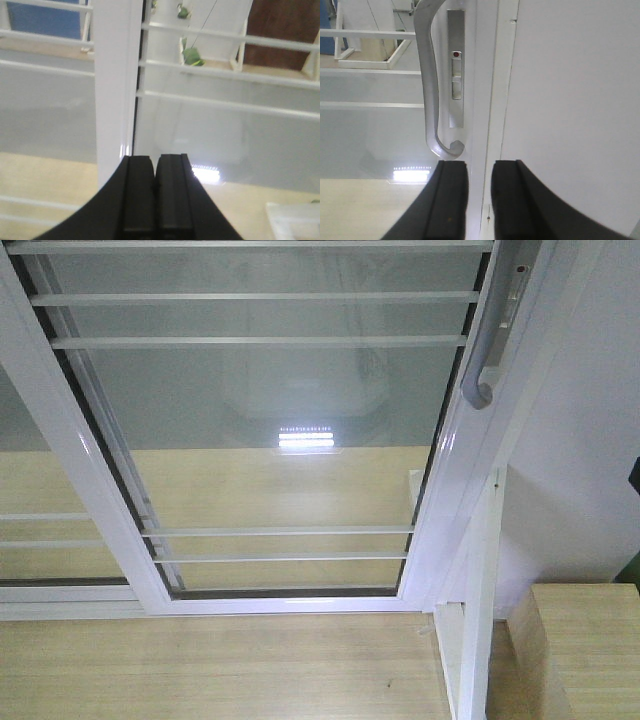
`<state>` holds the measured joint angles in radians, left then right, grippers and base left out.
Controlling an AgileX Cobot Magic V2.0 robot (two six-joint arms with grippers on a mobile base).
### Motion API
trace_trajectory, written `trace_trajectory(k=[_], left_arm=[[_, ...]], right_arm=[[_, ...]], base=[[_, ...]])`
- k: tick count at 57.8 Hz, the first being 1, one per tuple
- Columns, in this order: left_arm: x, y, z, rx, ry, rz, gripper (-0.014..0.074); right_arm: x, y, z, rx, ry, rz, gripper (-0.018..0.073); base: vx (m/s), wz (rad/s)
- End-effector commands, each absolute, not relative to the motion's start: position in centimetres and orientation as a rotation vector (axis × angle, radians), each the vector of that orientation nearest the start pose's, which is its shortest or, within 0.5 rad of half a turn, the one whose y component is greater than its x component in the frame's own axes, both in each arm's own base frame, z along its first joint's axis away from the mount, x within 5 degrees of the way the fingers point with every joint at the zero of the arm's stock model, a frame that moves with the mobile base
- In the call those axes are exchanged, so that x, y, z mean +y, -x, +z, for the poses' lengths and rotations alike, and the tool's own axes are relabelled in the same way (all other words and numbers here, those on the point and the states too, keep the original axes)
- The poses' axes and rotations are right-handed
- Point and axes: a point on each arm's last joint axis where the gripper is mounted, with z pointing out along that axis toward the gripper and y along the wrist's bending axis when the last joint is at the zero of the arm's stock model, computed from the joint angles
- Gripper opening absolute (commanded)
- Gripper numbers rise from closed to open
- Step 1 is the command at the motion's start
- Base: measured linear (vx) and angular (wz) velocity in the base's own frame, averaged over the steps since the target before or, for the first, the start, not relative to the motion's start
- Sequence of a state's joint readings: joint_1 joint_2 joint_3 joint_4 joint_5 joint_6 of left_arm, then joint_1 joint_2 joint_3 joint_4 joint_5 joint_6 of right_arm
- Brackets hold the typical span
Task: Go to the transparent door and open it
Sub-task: 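Reach the right gripper to the silver handle and close on it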
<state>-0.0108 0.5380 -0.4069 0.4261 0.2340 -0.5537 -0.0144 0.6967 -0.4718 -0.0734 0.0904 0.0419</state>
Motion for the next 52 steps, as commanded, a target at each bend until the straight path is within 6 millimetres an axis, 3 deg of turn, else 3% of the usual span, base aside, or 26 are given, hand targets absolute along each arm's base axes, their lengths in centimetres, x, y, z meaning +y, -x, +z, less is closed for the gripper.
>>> trace_trajectory(k=[1, 9, 16, 31, 39, 52], left_arm=[[0.6, -12.1, 30.2, 1.767, 0.126, 0.002, 0.0207], [0.3, -12.2, 30.8, 1.700, 0.099, -0.029, 0.0366], [0.1, -12.3, 31.2, 1.657, 0.080, -0.048, 0.0451], [0.1, -12.3, 31.1, 1.658, 0.082, -0.049, 0.0461], [0.1, -12.3, 31.1, 1.658, 0.082, -0.049, 0.0461], [0.1, -12.3, 31.1, 1.661, 0.083, -0.048, 0.0461]], right_arm=[[-0.2, -15.3, 31.7, 1.692, 0.031, -0.046, 0.0400], [-0.2, -16.0, 31.0, 1.745, -0.003, -0.017, 0.0513], [-0.2, -17.7, 29.6, 1.818, 0.041, -0.048, 0.0524], [0.1, -21.5, 28.7, 1.684, 0.048, -0.008, 0.0522], [0.5, -23.4, 27.6, 1.696, 0.124, -0.001, 0.0522], [1.1, -27.1, 28.5, 1.689, 0.210, 0.040, 0.0522]], base=[[0.00, 0.00], [0.00, 0.00], [0.00, 0.00], [0.00, 0.00], [0.00, 0.00], [0.00, 0.00]])
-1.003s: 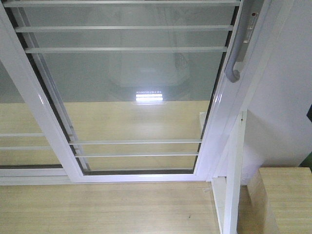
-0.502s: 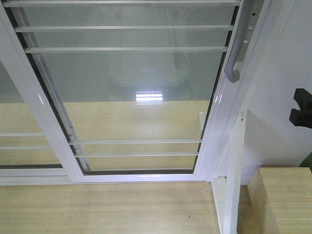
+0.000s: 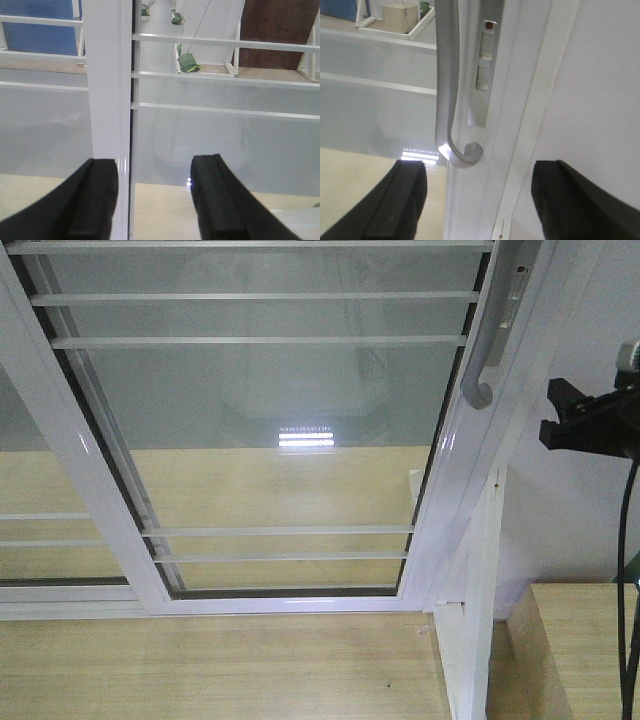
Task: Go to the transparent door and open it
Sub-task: 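Reach the right gripper to the silver handle and close on it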
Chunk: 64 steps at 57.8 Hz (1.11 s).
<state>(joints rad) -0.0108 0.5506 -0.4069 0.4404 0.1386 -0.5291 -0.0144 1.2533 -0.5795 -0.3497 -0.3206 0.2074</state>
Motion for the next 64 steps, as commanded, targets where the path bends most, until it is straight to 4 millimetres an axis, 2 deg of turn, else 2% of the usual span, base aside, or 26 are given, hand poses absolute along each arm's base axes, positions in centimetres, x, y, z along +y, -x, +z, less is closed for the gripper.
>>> trace_trajectory(k=[1, 13, 20, 30, 40, 47, 64], left_arm=[[0.1, -12.3, 31.1, 1.661, 0.083, -0.048, 0.0461], [0.2, -12.5, 30.9, 1.677, 0.085, -0.045, 0.0461], [0.2, -12.9, 30.7, 1.698, 0.086, -0.044, 0.0461], [0.1, -13.4, 30.3, 1.725, 0.086, -0.044, 0.0461], [0.1, -13.8, 30.1, 1.740, 0.084, -0.046, 0.0461], [0.1, -13.9, 30.0, 1.743, 0.083, -0.046, 0.0461], [0.1, -13.9, 30.1, 1.739, 0.081, -0.048, 0.0461]], right_arm=[[1.2, -27.5, 28.8, 1.681, 0.209, 0.044, 0.0522], [1.6, -31.3, 29.9, 1.629, 0.289, 0.039, 0.0522], [1.5, -32.9, 29.9, 1.632, 0.280, 0.043, 0.0522], [2.0, -35.0, 29.2, 1.646, 0.292, 0.058, 0.0522], [4.1, -37.0, 28.3, 1.652, 0.346, 0.095, 0.0522], [4.6, -38.5, 27.7, 1.661, 0.357, 0.103, 0.0514], [4.7, -40.9, 27.3, 1.653, 0.357, 0.099, 0.0344]], base=[[0.00, 0.00], [0.00, 0.00], [0.00, 0.00], [0.00, 0.00], [0.00, 0.00], [0.00, 0.00], [0.00, 0.00]])
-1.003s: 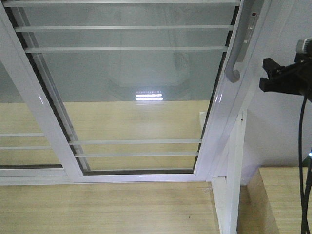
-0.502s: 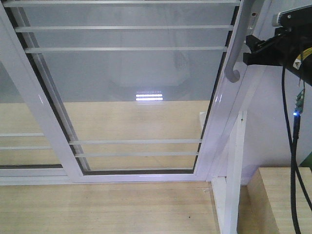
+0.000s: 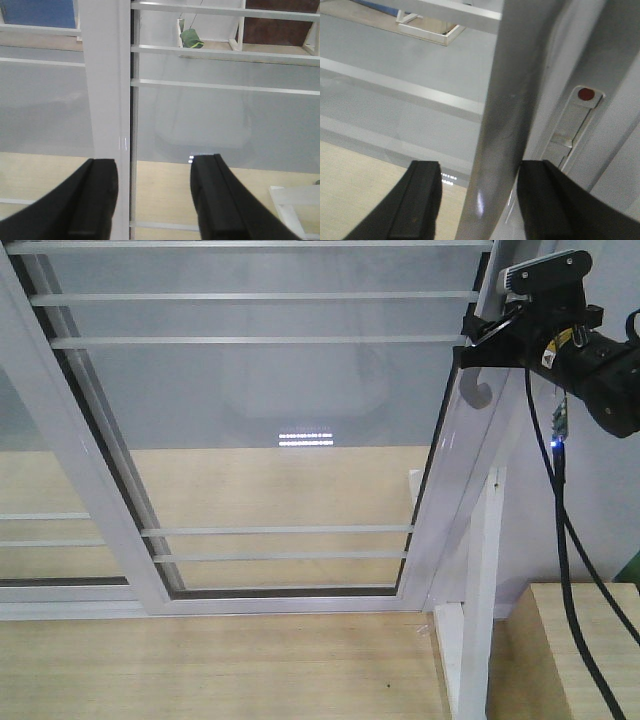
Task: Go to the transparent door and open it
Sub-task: 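Reach the right gripper to the silver handle and close on it, then pull the handle with the right gripper, sliding the door open, then release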
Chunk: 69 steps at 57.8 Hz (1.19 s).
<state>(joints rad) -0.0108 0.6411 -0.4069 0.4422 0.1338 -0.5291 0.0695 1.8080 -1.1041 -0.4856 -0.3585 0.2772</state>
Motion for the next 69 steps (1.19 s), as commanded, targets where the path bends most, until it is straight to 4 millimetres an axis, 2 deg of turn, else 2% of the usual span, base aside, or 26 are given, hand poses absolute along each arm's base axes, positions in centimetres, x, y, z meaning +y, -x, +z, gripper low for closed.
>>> trace_trajectory(k=[1, 7, 40, 45, 69], left_arm=[[0.1, -13.9, 30.1, 1.739, 0.081, -0.048, 0.0461], [0.1, -13.9, 30.1, 1.739, 0.081, -0.048, 0.0461], [0.1, -13.9, 30.1, 1.739, 0.081, -0.048, 0.0461], [0.1, -13.9, 30.1, 1.739, 0.081, -0.048, 0.0461], [0.1, -13.9, 30.1, 1.739, 0.081, -0.048, 0.0461]], right_arm=[[4.7, -41.0, 27.3, 1.651, 0.355, 0.100, 0.0333], [4.8, -41.4, 27.3, 1.641, 0.354, 0.104, 0.0306], [5.3, -42.1, 26.4, 1.577, 0.361, 0.159, 0.0307], [5.8, -42.0, 26.4, 1.574, 0.371, 0.170, 0.0307], [10.8, -42.0, 25.8, 1.563, 0.419, 0.273, 0.0309]], base=[[0.00, 0.00], [0.00, 0.00], [0.00, 0.00], [0.00, 0.00], [0.00, 0.00]])
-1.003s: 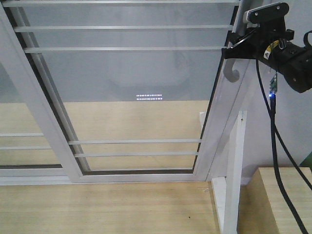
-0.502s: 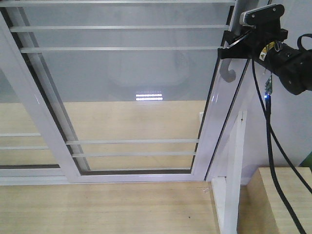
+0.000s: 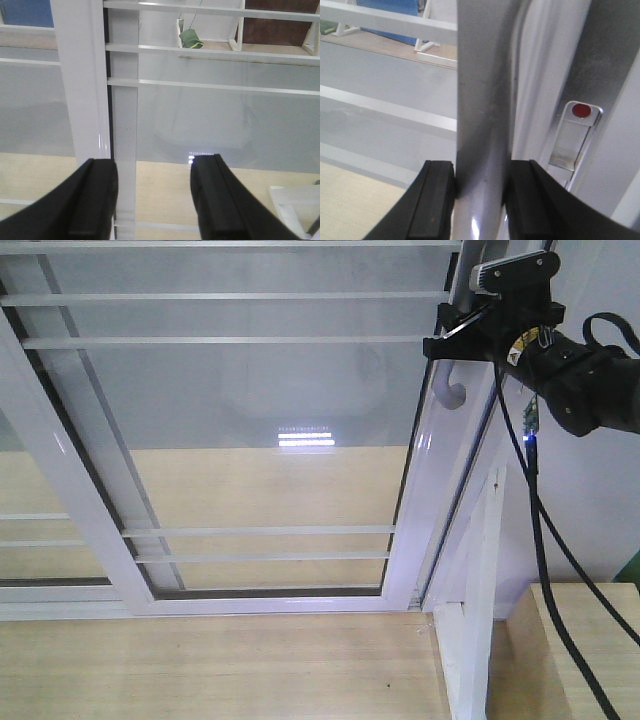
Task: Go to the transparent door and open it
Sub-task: 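Pull the handle with the right gripper, sliding the door open, then release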
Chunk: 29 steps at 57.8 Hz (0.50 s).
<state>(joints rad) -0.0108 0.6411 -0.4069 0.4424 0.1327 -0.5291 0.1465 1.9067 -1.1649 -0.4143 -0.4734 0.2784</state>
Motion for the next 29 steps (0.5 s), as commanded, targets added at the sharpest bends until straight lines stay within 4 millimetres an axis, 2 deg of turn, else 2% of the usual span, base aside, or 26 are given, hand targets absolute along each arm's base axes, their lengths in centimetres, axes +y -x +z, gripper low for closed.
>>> trace_trajectory(k=[1, 29], left_arm=[[0.1, -13.9, 30.1, 1.739, 0.081, -0.048, 0.0461], [0.1, -13.9, 30.1, 1.739, 0.081, -0.048, 0.0461]], right_arm=[[11.1, -42.0, 25.8, 1.562, 0.418, 0.278, 0.0309], [18.1, -43.8, 27.7, 1.489, 0.470, 0.374, 0.0309]], base=[[0.00, 0.00], [0.00, 0.00]])
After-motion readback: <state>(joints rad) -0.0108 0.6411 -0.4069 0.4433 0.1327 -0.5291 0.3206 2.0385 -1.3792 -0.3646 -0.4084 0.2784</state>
